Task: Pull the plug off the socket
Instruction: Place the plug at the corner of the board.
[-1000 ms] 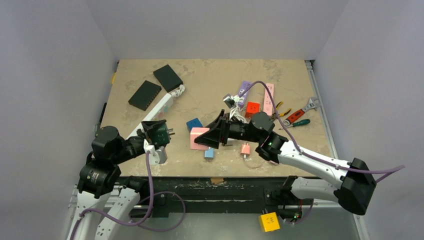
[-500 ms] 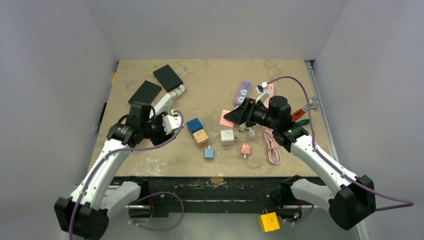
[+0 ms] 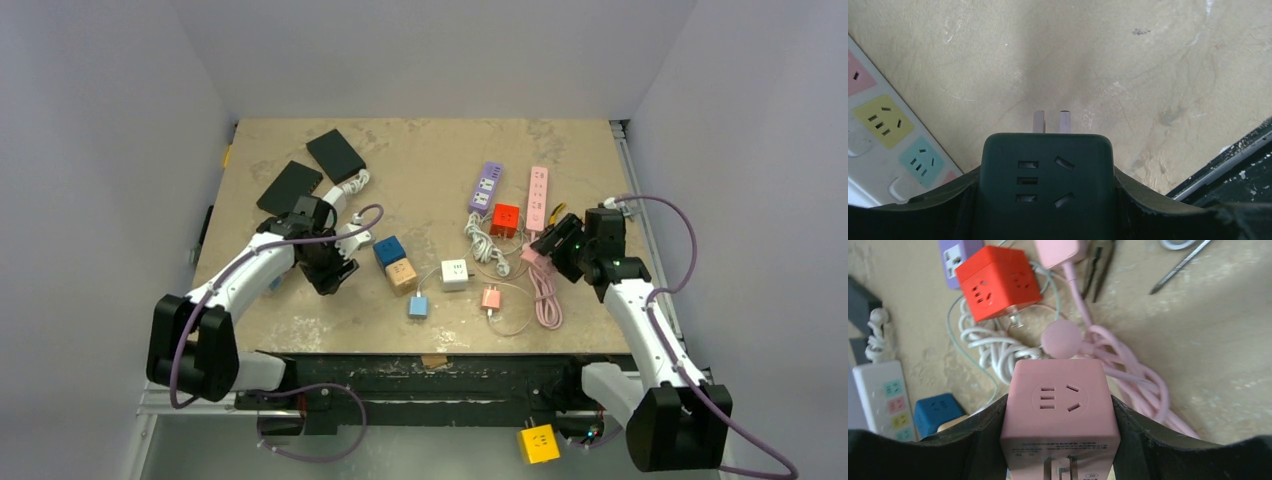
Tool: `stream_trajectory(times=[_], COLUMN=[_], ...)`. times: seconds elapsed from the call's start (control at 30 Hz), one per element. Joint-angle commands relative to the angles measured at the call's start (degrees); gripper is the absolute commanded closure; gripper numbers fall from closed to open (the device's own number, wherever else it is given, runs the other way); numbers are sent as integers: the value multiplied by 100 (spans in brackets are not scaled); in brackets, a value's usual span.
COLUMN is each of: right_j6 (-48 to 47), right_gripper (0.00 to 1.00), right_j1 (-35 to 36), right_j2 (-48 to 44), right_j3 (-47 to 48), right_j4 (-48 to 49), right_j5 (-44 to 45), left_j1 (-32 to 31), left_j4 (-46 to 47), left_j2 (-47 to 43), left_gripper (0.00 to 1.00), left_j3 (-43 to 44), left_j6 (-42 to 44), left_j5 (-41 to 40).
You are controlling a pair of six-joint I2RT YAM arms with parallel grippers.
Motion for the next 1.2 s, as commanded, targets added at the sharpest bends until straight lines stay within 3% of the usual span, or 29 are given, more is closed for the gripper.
stream_trajectory(times=[0.0,0.3,0.47,0.53,0.6,0.7,0.8,0.87,1.07,1.17], right_j6=[-27,62,82,89,132,192,221,156,-103,-325], right_gripper=[100,100,100,100,99,89,80,69,4,1], right_j1=[-290,-476,-610,-608,-609,-609,-609,-610,-610,-610], right_j2=[-198,48,416,732,997,1273,1557,1757,2192,2068], right_j3=[187,307,248,248,217,113,91,111,240,329], right_j4=[-600,-1206,-1039,-940,-822,-553,-339,-215,-181,-328], right_j5=[837,1830,1722,1641,1620,1612,1679,1710,1636,1830], left_j1=[4,4,4,4,4,4,4,4,4,14], left_j4=[444,455,382,361,314,267,160,0,-881,-1117], left_j2=[385,1245,1489,1527,1535,1452,1276,1223,1252,991], left_gripper=[100,100,77,61,40,12,2,0,0,0], left_j3=[247,544,622,629,635,616,642,755,1414,1563], left_j6=[-355,-668,-795,-817,-824,-837,-877,-942,-1268,-1286], left_j5=[-445,-1007,-978,-921,-871,-784,-642,-550,-292,-38])
